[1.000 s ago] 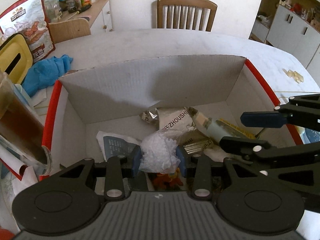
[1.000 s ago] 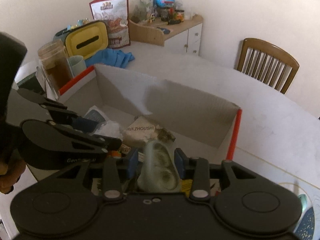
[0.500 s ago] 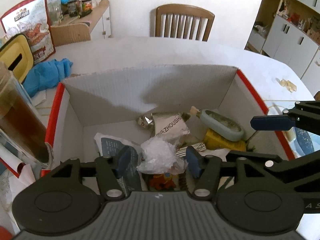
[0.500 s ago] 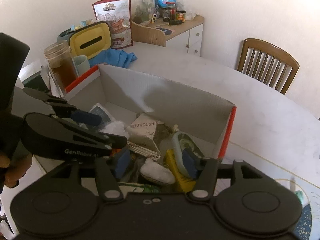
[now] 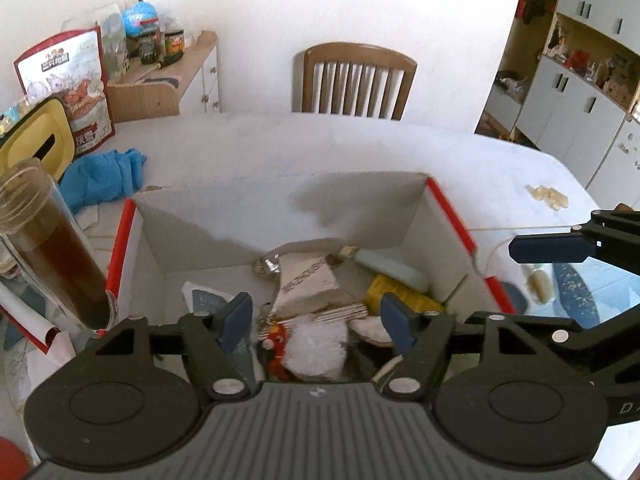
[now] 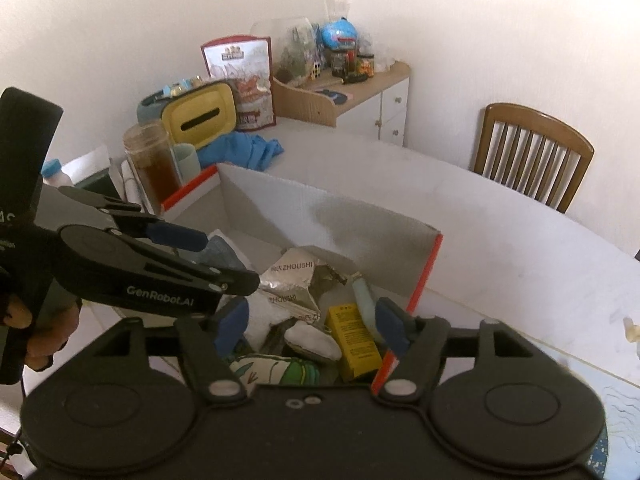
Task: Organize objects
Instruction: 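Open left tool releasing white bag in box while right tool releases tape dispenser, then move both open tools back to the teal toy and beige cylinder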
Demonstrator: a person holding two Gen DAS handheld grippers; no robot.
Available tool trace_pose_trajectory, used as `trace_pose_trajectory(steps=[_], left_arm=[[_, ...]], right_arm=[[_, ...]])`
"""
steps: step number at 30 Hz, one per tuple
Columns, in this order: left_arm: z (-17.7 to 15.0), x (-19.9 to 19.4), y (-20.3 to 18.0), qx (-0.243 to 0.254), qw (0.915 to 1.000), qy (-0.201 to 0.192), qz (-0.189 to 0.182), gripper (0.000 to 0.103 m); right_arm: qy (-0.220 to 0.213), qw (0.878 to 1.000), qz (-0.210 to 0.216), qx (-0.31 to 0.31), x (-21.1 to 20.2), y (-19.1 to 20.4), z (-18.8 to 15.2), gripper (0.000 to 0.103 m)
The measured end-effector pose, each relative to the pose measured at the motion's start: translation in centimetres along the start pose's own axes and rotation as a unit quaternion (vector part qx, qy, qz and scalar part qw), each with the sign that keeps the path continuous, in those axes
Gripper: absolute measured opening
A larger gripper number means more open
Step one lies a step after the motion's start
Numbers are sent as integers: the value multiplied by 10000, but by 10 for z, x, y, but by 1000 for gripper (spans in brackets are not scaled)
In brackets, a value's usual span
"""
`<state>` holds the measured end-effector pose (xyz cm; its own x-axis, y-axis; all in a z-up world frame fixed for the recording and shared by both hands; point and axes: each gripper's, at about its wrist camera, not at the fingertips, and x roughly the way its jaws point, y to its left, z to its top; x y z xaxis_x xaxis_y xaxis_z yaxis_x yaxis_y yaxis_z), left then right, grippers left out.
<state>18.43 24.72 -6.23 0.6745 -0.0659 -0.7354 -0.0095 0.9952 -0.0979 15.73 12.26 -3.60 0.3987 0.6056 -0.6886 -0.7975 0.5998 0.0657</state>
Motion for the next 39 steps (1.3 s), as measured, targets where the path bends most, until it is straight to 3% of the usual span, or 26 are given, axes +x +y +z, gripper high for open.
trace_pose_trajectory(steps=[21, 25, 28, 39], left_arm=[[6, -36, -73, -32, 9987, -458, -227, 87], [9, -35, -91, -12, 9981, -545, -302, 89], [11, -31, -107, -16, 9977, -569, -379, 103], [14, -5, -176, 109, 9964, -581, -611, 103]], right_arm=[[-529, 9984, -79, 154, -80, -49, -24, 91], [-590, 9978, -178, 240, -94, -69, -32, 95], [-609, 9973, -260, 325, -102, -85, -38, 95], [-600, 9928, -738, 733, -125, -160, -73, 101]])
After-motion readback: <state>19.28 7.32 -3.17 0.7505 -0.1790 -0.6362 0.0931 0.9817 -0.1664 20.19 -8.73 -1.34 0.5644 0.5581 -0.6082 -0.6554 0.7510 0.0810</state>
